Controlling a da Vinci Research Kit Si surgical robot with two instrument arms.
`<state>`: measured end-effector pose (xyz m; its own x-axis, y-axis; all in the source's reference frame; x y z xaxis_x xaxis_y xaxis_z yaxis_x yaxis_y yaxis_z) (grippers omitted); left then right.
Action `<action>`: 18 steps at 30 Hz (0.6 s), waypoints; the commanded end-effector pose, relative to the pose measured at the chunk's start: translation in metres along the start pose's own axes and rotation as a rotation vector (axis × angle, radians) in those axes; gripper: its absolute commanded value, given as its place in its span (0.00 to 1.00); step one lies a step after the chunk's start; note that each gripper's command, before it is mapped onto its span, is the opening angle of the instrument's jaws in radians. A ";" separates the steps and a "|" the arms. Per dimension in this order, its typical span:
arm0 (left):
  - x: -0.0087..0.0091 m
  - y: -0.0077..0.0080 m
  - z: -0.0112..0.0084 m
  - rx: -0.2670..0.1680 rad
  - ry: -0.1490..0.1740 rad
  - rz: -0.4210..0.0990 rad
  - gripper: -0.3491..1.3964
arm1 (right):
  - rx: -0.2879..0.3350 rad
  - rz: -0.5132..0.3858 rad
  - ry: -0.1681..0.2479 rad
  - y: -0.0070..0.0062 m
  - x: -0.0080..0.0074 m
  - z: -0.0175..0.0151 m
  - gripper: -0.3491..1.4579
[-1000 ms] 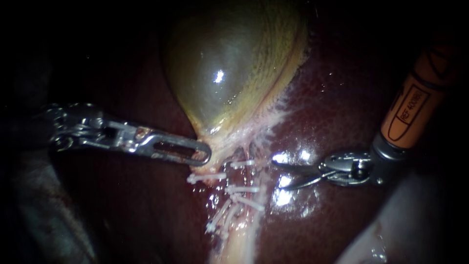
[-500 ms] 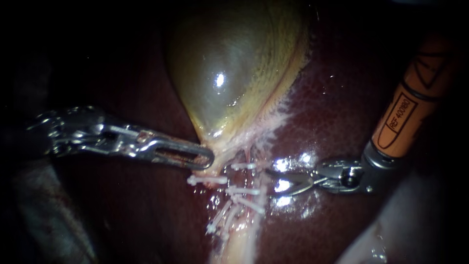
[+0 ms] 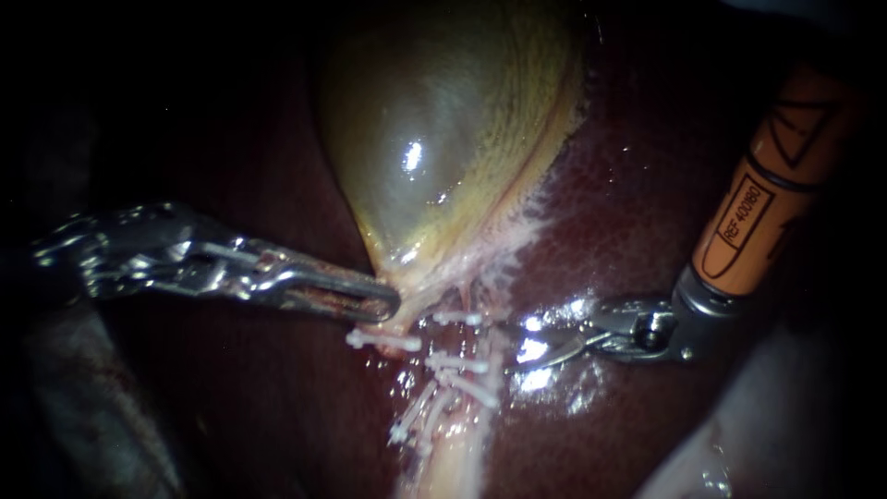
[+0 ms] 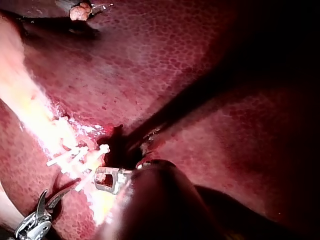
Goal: Go to the cutting position right tube
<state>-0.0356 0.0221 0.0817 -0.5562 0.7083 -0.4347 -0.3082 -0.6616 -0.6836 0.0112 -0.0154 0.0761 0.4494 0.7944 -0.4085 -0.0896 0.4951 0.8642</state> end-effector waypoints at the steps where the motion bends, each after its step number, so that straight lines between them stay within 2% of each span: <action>1: 0.0000 0.0000 -0.0001 0.005 -0.003 0.004 0.00 | 0.000 -0.001 0.000 0.0001 0.0000 0.0001 0.80; 18: 0.0004 0.0012 -0.0009 0.011 -0.005 -0.001 0.00 | -0.006 0.023 -0.015 0.0015 -0.0005 0.0022 0.79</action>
<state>-0.0355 0.0217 0.0801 -0.5599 0.7076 -0.4312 -0.3169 -0.6637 -0.6776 0.0129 -0.0158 0.0784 0.4608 0.8001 -0.3840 -0.1055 0.4790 0.8715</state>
